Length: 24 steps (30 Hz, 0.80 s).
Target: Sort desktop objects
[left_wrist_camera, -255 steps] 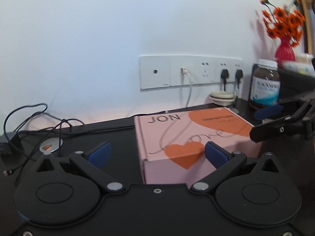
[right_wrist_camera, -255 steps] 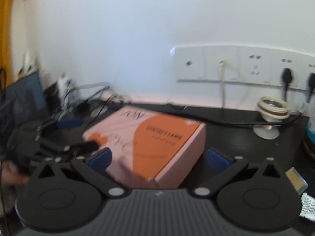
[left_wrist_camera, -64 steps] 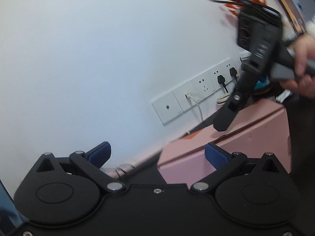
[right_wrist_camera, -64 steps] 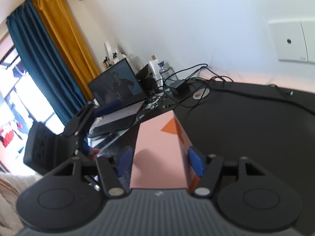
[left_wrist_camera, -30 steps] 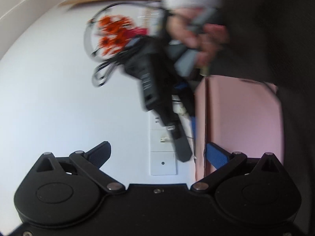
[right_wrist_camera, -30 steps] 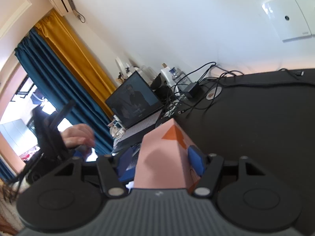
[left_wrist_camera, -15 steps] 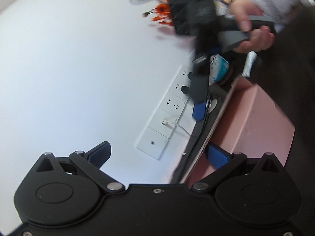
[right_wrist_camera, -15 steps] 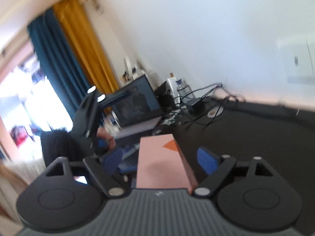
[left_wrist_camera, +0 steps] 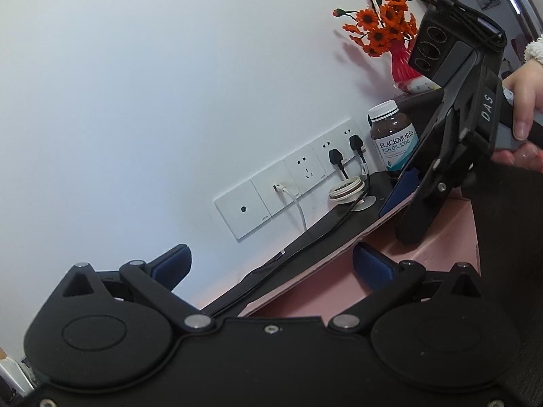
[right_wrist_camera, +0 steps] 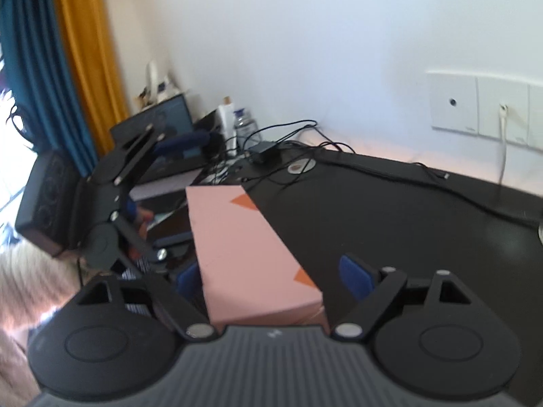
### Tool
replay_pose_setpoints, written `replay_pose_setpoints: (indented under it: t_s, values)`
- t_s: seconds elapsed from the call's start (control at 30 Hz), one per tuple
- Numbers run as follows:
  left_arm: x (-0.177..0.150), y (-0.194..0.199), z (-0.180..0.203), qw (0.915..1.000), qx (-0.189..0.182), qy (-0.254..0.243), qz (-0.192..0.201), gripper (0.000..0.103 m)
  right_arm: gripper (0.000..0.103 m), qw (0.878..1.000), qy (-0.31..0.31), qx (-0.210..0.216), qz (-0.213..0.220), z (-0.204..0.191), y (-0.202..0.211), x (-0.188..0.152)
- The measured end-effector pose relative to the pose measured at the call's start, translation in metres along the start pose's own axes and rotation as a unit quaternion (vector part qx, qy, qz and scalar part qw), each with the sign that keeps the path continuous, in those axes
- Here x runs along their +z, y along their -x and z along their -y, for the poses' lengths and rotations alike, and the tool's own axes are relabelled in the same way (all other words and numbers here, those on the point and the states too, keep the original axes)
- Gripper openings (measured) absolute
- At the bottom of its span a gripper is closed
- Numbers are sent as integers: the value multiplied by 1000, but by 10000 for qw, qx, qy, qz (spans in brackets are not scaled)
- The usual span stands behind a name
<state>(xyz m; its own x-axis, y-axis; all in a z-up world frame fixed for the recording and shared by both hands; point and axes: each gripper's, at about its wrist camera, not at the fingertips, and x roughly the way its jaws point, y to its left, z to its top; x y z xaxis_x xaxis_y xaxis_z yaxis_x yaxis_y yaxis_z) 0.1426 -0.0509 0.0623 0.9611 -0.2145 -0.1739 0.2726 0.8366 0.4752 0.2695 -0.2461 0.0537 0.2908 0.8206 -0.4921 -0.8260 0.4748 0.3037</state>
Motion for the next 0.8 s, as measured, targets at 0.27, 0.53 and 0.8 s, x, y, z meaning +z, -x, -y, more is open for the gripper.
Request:
replay_pose_setpoints:
  t_s: [0.27, 0.53, 0.8]
  values:
    - [-7, 8, 5, 10000, -61, 61, 14, 103, 84, 9833, -1656, -75, 746, 27, 4, -2]
    - [-12, 10, 4, 9999, -61, 69, 72, 103, 85, 9671, -2152, -1167, 692, 55, -3, 4]
    - [-15, 10, 6, 9999, -4, 110, 95, 103, 84, 9524, -2743, -1291, 330, 84, -32, 0]
